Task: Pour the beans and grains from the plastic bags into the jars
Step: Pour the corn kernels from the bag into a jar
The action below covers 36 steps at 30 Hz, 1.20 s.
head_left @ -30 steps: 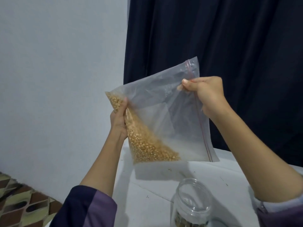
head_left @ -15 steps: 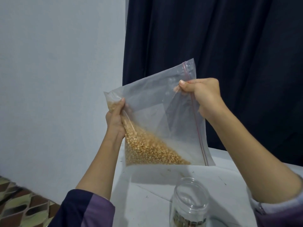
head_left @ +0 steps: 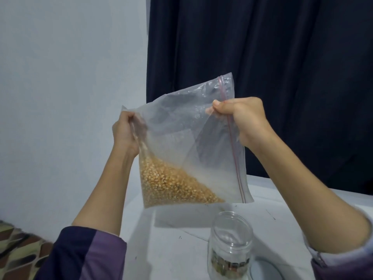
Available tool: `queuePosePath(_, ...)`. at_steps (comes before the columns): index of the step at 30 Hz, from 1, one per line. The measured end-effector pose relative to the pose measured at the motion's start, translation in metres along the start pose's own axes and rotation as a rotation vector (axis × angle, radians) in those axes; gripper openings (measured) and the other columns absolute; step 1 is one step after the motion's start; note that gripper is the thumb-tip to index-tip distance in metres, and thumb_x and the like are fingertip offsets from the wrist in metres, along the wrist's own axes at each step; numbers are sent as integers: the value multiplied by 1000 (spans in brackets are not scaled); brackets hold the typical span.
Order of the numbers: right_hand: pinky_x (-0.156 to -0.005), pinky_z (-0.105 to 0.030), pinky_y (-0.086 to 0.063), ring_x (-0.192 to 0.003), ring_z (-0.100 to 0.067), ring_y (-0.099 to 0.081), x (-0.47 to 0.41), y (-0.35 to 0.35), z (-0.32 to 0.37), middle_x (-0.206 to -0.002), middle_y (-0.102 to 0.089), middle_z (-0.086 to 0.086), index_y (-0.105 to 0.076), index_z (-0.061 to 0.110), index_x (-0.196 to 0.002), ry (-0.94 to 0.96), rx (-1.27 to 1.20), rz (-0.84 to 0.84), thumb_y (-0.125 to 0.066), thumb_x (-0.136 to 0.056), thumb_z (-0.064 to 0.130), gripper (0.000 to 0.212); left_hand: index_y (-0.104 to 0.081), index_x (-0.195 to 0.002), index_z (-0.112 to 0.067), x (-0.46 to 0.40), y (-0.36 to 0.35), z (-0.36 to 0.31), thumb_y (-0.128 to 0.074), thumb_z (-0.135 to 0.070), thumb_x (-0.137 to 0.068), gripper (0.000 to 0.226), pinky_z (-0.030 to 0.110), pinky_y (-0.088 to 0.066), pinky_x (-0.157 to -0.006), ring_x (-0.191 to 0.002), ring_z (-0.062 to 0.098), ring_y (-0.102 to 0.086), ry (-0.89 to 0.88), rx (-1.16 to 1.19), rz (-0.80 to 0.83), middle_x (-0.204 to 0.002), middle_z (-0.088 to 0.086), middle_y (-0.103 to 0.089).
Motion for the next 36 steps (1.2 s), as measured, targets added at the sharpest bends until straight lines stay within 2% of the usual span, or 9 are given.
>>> queuePosePath(6, -91, -25, -51, -90, -14, -70, 16, 7, -6, -81, -76, 1, -77, 6, -79, 14, 5, -15, -71, -85, 15, 13, -25, -55, -21, 9, -9, -19, -44, -13, -86, 37, 22, -20, -43, -40, 7, -23, -195, -306, -107, -40, -14, -25)
queuePosePath(10, -78, -16, -51, -82, -12, -69, 25, 11, -5, -79, -76, 1, -75, 9, -75, 24, -18, -19, -69, -86, 14, 14, -27, -55, -20, 20, -18, -27, -43, -17, -93, 42, 19, -23, -38, -33, 2, -25, -298, -345, -87, -34, -15, -28)
queuePosePath(13, -72, -10, -51, -91, -20, -70, 30, 14, -6, -80, -76, -1, -74, 8, -75, 17, -62, -22, -67, -87, 12, 14, -29, -56, -20, 24, -19, -33, -44, -22, -97, 43, 18, -26, -40, -34, 1, -29, -337, -354, -117, -44, -13, -31)
queuePosePath(17, -89, -23, -52, -97, -27, -69, 34, 20, -13, -80, -76, -5, -75, 4, -75, 8, -110, -29, -68, -86, 10, 14, -28, -57, -18, 31, -21, -36, -41, -29, -101, 46, 15, -28, -42, -37, 1, -31, -384, -393, -137, -55, -7, -30)
queuePosePath(20, -100, -32, -48, -91, -21, -71, 38, 25, -21, -81, -76, -6, -74, 5, -75, -5, -136, -25, -68, -87, 12, 15, -29, -57, -19, 35, -23, -37, -39, -28, -102, 47, 14, -27, -43, -36, -1, -33, -421, -411, -135, -55, -8, -31)
queuePosePath(25, -95, -31, -52, -86, -18, -73, 43, 28, -28, -84, -75, -11, -74, 0, -83, -18, -170, 9, -64, -91, 17, 21, -28, -57, -19, 43, -29, -35, -37, -27, -103, 47, 16, -28, -43, -35, -1, -33, -402, -404, -124, -52, -10, -32)
queuePosePath(29, -84, -16, -53, -87, -17, -73, 49, 28, -25, -85, -75, -13, -74, 0, -83, 17, -175, 21, -62, -92, 16, 21, -29, -57, -18, 50, -33, -34, -37, -26, -102, 46, 13, -29, -41, -33, -1, -35, -374, -401, -123, -56, -6, -33)
queuePosePath(33, -101, -30, -47, -92, -14, -72, 50, 28, -28, -86, -76, -9, -74, 3, -84, 13, -148, 35, -64, -91, 19, 20, -29, -58, -19, 51, -33, -35, -39, -26, -101, 45, 17, -29, -44, -41, 2, -34, -330, -408, -136, -56, -7, -33)
queuePosePath(36, -106, -36, -43, -97, -13, -70, 50, 30, -32, -88, -76, -7, -75, 5, -86, 0, -140, 16, -65, -90, 20, 20, -29, -58, -19, 50, -33, -35, -41, -27, -100, 44, 21, -30, -46, -46, 7, -33, -295, -376, -139, -56, -6, -33)
Point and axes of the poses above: each hand's wrist, its own x-axis away from the middle knuckle, its own y-axis out of the back of the hand, z = x × y, the point moved 6 cm from there along -x, towards the middle knuckle
